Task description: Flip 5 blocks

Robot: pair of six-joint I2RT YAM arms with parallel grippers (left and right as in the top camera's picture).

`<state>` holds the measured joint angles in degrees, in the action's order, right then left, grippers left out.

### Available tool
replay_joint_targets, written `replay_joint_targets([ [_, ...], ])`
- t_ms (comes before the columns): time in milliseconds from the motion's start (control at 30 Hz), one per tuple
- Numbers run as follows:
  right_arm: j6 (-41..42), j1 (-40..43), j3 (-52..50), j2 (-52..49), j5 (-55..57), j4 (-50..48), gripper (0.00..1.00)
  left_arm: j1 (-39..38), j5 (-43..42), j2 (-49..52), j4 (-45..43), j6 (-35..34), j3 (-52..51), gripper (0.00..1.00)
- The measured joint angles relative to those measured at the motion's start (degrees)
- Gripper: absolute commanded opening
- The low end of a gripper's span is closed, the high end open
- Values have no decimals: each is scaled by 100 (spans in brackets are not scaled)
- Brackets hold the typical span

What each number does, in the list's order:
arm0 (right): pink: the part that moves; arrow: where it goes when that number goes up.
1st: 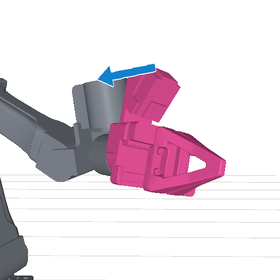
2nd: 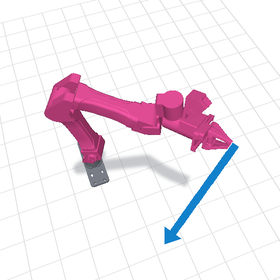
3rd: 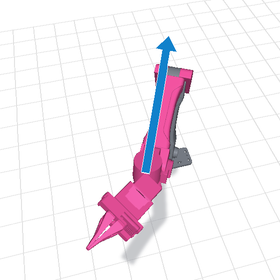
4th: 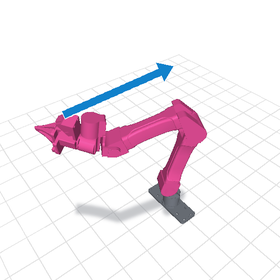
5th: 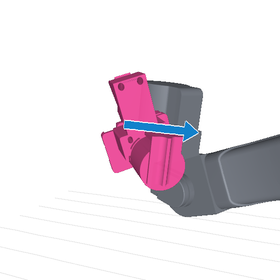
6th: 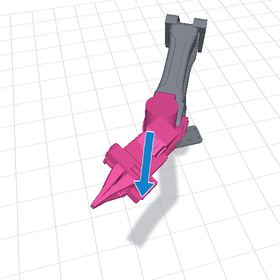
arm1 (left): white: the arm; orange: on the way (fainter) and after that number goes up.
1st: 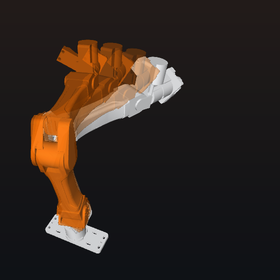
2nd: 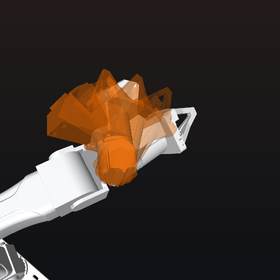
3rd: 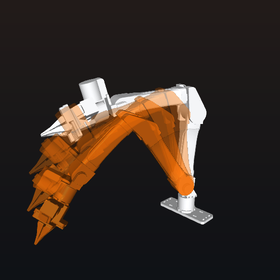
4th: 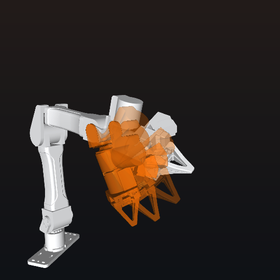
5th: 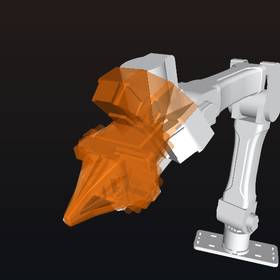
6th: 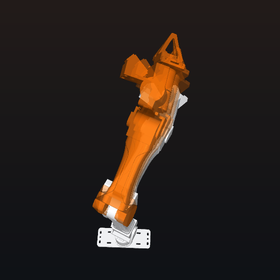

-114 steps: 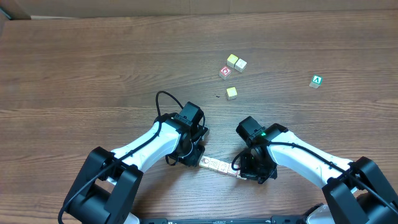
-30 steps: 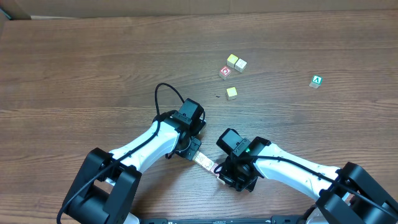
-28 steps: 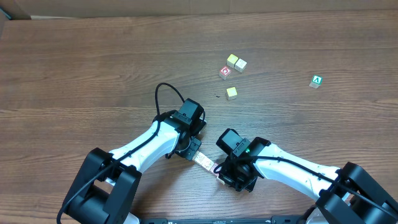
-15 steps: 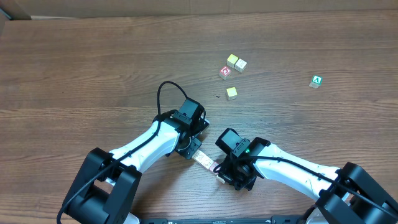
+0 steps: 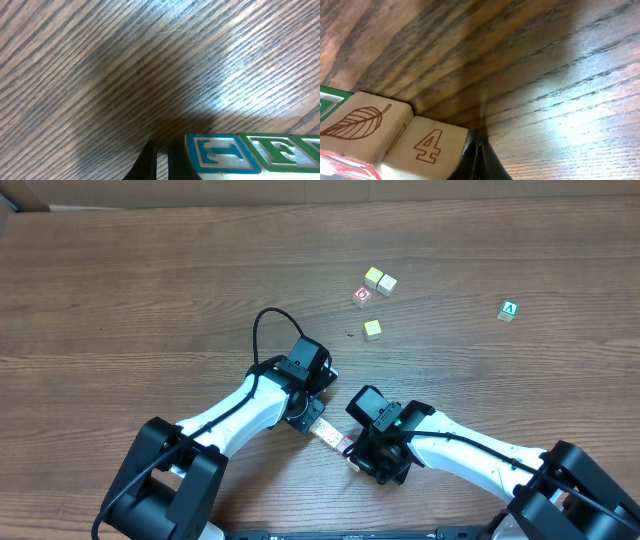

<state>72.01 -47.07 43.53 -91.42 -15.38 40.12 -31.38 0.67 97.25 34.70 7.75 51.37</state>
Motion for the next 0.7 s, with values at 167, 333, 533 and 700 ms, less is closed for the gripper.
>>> replay_joint_targets([
  [167, -4, -28, 2, 31, 166, 31, 4, 0, 2, 0, 0, 0, 0, 4],
  [333, 2, -28, 22, 63, 417, 234, 4, -4, -24, 0, 13, 0, 0, 4],
  [533, -9, -28, 28, 94, 640, 361, 4, -4, -42, 0, 20, 0, 0, 4],
  [700, -83, -28, 28, 94, 667, 361, 4, -4, -42, 0, 20, 20, 0, 4],
])
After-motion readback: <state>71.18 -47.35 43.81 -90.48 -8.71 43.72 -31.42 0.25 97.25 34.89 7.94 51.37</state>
